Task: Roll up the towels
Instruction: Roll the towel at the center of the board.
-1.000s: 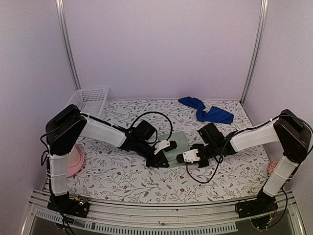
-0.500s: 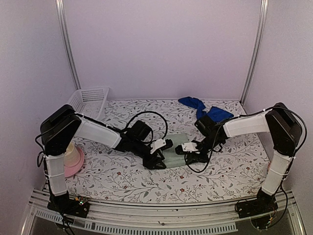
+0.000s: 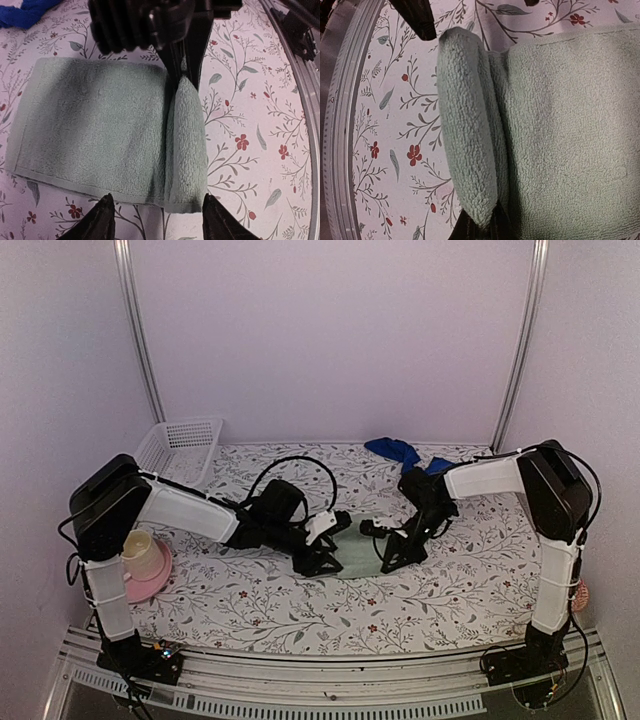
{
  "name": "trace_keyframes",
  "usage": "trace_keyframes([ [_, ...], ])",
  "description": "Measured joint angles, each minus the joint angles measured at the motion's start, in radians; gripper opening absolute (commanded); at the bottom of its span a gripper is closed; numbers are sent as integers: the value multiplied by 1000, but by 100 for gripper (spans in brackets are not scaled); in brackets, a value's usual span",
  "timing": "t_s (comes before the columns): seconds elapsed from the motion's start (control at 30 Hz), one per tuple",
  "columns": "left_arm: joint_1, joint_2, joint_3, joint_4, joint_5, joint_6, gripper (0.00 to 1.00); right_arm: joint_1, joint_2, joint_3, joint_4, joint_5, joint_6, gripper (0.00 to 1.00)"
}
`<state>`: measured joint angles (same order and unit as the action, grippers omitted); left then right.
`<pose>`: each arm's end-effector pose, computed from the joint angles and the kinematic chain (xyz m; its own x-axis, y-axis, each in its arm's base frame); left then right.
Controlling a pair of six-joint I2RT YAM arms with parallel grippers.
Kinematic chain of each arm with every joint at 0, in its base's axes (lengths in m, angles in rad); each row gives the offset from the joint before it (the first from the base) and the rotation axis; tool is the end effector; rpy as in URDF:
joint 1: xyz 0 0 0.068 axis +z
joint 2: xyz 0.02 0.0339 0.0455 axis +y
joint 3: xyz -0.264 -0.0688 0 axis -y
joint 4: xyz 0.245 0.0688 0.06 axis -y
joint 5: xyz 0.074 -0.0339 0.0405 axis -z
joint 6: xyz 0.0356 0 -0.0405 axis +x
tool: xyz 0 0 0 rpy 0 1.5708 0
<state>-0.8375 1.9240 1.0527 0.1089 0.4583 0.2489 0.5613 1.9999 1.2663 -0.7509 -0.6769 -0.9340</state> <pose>0.2504 -0.3015 0.1392 -0.2311 0.5866 -0.7762 0.9672 0.2250 -0.1180 0.2935 0.2109 0.1327 -0.1312 -0.8228 -0.5530 -0.9520 -0.0511 0.3018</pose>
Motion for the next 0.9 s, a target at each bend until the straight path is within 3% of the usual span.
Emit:
trace_keyframes([
  [0.47, -11, 1, 7, 36, -23, -54, 66, -28, 61, 70, -107, -40, 56, 8],
  [0.8, -46, 89, 86, 24, -23, -74, 52, -32, 86, 98, -132, -50, 95, 9],
  [0.9, -50, 103, 86, 14, -25, -80, 39, -31, 90, 102, -132, -51, 109, 10],
])
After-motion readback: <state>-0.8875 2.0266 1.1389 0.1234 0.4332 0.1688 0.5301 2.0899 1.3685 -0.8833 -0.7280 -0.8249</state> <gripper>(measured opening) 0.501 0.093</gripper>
